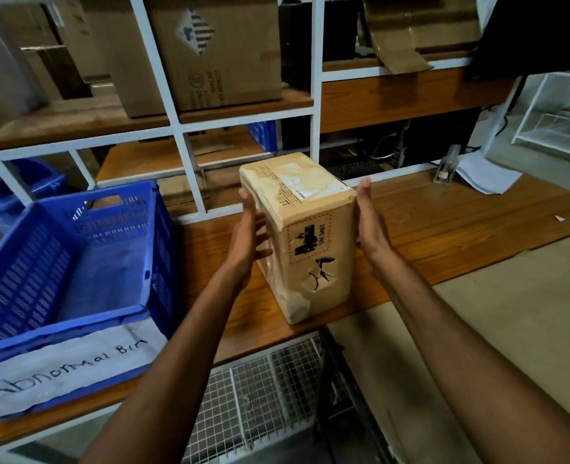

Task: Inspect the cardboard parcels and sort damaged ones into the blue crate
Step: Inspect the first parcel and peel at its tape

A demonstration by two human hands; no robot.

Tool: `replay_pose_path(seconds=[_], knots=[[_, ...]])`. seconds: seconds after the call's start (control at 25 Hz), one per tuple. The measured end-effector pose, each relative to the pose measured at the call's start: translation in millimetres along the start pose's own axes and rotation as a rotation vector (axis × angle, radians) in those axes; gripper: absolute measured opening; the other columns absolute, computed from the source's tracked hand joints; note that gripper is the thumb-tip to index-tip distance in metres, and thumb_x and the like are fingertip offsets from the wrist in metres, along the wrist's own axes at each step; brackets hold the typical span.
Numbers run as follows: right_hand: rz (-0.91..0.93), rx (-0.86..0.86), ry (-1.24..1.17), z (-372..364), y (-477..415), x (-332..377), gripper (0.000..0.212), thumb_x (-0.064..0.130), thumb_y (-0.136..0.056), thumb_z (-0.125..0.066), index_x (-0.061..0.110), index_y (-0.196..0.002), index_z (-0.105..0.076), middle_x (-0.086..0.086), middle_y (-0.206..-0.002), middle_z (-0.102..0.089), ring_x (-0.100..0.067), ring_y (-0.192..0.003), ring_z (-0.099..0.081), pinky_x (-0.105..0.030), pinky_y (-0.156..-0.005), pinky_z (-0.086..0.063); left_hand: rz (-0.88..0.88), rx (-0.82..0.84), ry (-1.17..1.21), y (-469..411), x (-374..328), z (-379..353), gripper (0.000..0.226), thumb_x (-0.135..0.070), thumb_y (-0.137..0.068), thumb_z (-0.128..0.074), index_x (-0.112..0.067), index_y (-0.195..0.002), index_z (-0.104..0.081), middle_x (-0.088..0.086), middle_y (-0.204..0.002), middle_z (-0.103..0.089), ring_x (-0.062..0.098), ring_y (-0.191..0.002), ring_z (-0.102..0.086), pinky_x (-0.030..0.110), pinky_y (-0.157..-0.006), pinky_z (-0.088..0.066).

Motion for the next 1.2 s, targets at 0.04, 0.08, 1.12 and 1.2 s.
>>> replay_pose_path(seconds=[0.04,0.08,1.12,1.2], knots=[[0.0,-0.001,0.082,-3,-2,7,0.053,0.078,-0.096,-0.033,0.037,-0.097,-0.067,0.012,-0.089,-0.071,-0.006,-0.083,-0.069,-0.026,-0.069,-0.056,-0.024,0.028,-0.029,0,-14,-5,0.092,-0.083,-0.089,-0.026,-0.021,-0.155,-0.045,0.005,-0.147,-0.058,0.024,-0.127,-0.061,0.047,-0.101,-0.052],[-0.003,-0.01,0.145,-6,-5,9,0.057,0.082,-0.09,-0.041,0.033,-0.1,-0.068,0.007,-0.095,-0.073,-0.013,-0.089,-0.07,-0.032,-0.076,-0.058,-0.058,0.039,-0.072,-1,-24,-7,0.082,-0.077,-0.094,-0.035,-0.021,-0.152,-0.046,0.002,-0.137,-0.065,0.017,-0.116,-0.068,0.042,-0.096,-0.056],[-0.239,0.117,0.603,34,-24,-60,0.043,0.056,-0.085,-0.071,0.022,-0.112,-0.073,0.001,-0.104,-0.074,-0.022,-0.094,-0.07,-0.049,-0.095,-0.057,0.335,-0.293,0.418,-31,109,27,0.119,-0.039,-0.048,-0.102,-0.035,-0.149,-0.04,0.016,-0.143,-0.057,0.04,-0.114,-0.067,0.06,-0.077,-0.062],[-0.164,0.079,0.548,28,-27,-59,0.042,0.053,-0.085,-0.073,0.021,-0.112,-0.073,0.001,-0.104,-0.075,-0.023,-0.096,-0.07,-0.05,-0.093,-0.058,0.248,-0.347,0.38,-15,75,32,0.074,-0.013,-0.078,-0.087,-0.02,-0.142,-0.05,0.015,-0.132,-0.066,0.035,-0.108,-0.071,0.058,-0.079,-0.063]])
Point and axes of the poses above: each hand's wrist, its own y-axis away from the middle knuckle, its own z-axis out of the back of the hand, x = y × z, the point moved 8 cm from there along -y, towards the middle knuckle
